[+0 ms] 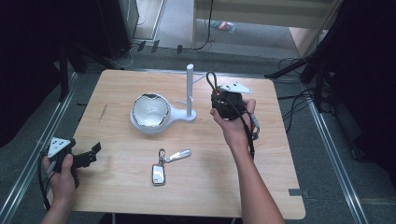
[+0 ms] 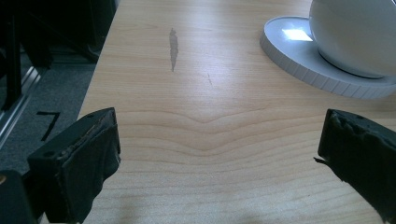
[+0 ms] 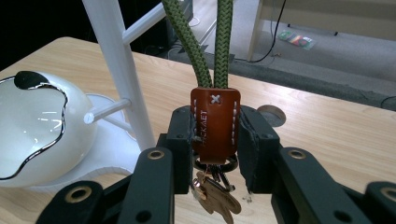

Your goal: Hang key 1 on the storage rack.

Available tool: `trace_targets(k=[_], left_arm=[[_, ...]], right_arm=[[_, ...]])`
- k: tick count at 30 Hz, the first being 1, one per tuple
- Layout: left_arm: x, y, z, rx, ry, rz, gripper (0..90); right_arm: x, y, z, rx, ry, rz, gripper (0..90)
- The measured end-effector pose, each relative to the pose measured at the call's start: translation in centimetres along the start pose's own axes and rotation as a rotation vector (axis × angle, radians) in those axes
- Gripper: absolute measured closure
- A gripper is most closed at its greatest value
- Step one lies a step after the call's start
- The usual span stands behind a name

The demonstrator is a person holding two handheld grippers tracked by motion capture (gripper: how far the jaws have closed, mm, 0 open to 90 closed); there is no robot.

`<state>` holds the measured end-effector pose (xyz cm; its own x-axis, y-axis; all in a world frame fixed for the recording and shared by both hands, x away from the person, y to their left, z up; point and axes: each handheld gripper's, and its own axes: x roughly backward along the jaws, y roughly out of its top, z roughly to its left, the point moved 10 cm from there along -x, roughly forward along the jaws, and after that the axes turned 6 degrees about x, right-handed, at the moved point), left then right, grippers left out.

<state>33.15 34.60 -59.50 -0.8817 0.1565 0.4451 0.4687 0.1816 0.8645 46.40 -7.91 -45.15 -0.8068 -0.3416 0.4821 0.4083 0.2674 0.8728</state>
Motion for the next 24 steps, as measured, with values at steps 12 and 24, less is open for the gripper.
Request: trace_targets(k=[12,24], left_arm=[[0.0,0.0,0.0,-0.001,0.0,0.0,0.0],[0.0,0.0,0.0,-0.001,0.0,0.0,0.0]], right_arm=[[-1.4,0.0,0.5,-0.008,0.034,0.01,69.3],[-2.0,0.5,0.9,-0.017,0.068,0.013,69.3]])
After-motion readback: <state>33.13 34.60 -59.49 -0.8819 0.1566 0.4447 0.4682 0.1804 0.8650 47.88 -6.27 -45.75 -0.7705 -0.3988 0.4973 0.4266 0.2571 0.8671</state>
